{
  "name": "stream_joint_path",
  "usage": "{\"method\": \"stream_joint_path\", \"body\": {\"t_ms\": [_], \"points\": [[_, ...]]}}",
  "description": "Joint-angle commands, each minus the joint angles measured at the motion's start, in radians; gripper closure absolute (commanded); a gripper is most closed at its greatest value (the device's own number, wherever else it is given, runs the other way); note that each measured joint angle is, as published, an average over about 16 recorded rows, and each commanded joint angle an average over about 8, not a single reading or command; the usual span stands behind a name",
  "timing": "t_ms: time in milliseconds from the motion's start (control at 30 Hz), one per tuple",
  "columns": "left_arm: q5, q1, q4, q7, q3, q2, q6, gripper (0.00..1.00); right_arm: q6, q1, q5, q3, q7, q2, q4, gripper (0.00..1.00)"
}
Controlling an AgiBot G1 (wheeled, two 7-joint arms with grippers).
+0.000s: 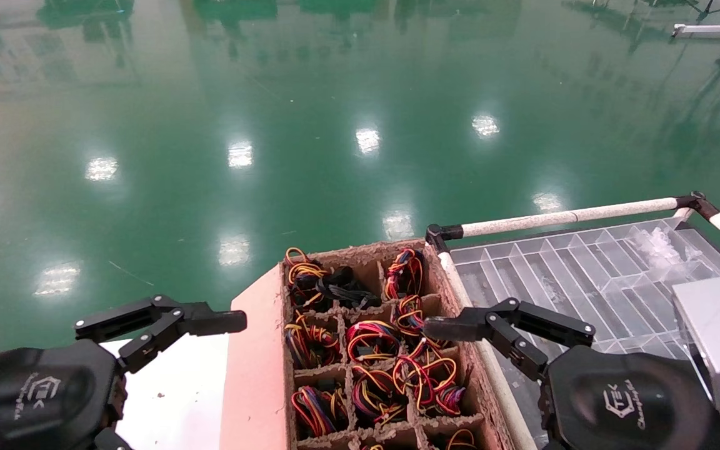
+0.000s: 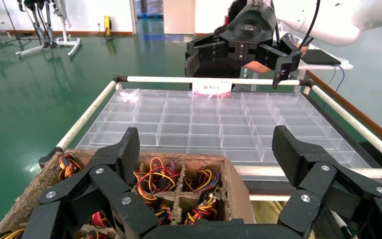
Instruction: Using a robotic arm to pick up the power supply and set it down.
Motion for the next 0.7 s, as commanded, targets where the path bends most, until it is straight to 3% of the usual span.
{"method": "stream_joint_path", "body": {"t_ms": [33,700], "points": [[0.000,0.000,0.000,0.000,0.000,0.000,0.000,1.00,0.000,0.000,0.000,0.000,0.000,0.000,0.000,0.00],[0.000,0.000,0.000,0.000,0.000,0.000,0.000,1.00,0.000,0.000,0.000,0.000,0.000,0.000,0.000,0.00]]}}
